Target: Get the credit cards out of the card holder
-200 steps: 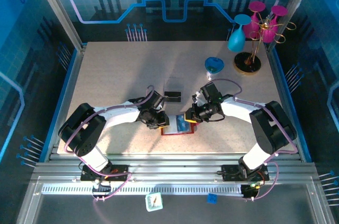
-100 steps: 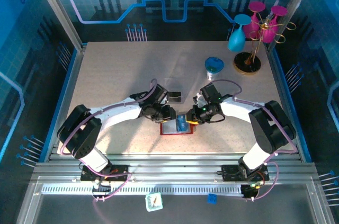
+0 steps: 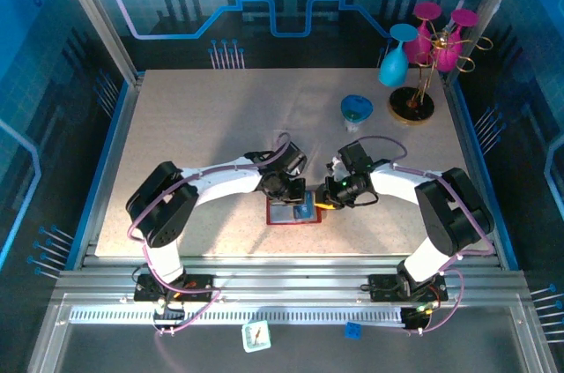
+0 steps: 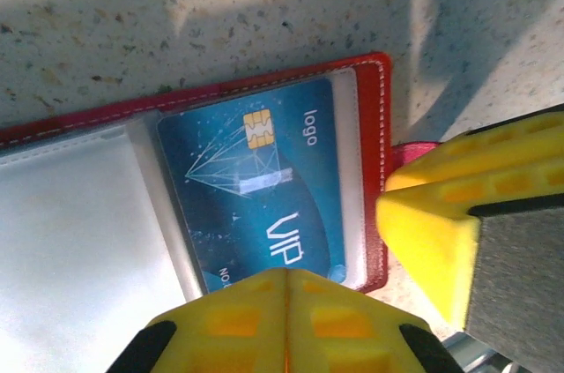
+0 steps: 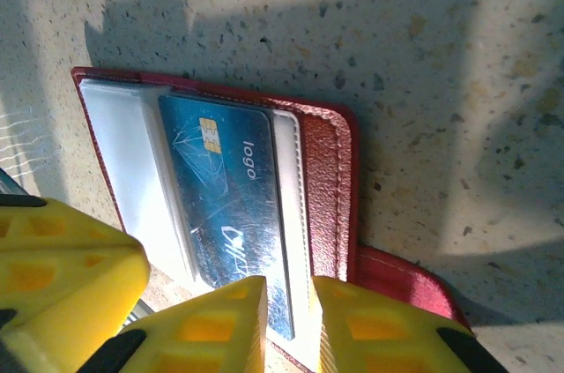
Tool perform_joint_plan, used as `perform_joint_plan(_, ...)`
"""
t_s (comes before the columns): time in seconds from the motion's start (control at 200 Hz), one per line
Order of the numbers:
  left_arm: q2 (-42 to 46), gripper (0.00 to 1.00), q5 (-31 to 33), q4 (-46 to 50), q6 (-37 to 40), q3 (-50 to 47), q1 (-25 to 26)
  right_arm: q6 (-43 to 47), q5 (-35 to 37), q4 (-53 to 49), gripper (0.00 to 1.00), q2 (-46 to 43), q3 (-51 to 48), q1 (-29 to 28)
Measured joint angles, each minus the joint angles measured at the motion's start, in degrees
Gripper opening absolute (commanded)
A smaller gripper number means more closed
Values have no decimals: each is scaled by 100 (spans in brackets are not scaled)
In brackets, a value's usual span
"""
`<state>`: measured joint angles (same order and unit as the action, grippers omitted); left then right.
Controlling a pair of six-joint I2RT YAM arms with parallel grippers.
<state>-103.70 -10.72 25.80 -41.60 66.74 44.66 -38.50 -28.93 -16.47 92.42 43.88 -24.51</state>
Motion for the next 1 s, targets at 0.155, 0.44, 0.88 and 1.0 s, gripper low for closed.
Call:
perform_joint_plan(0.155,-205,5,216,310,131,280,105,0,-13,24,20,-13,-2,11)
perform_joint_plan(0.44,-595,4,719,938,407,824,350,-2,-22,66,20,-33,-2,20)
perform_joint_plan(0.88,-664,4,966,1228,450,833,372,-4,-44,68,21,-39,-2,20)
perform_joint_plan(1.0,-719,4,964,1233,452,833,374,-4,-68,68,21,-39,-2,20)
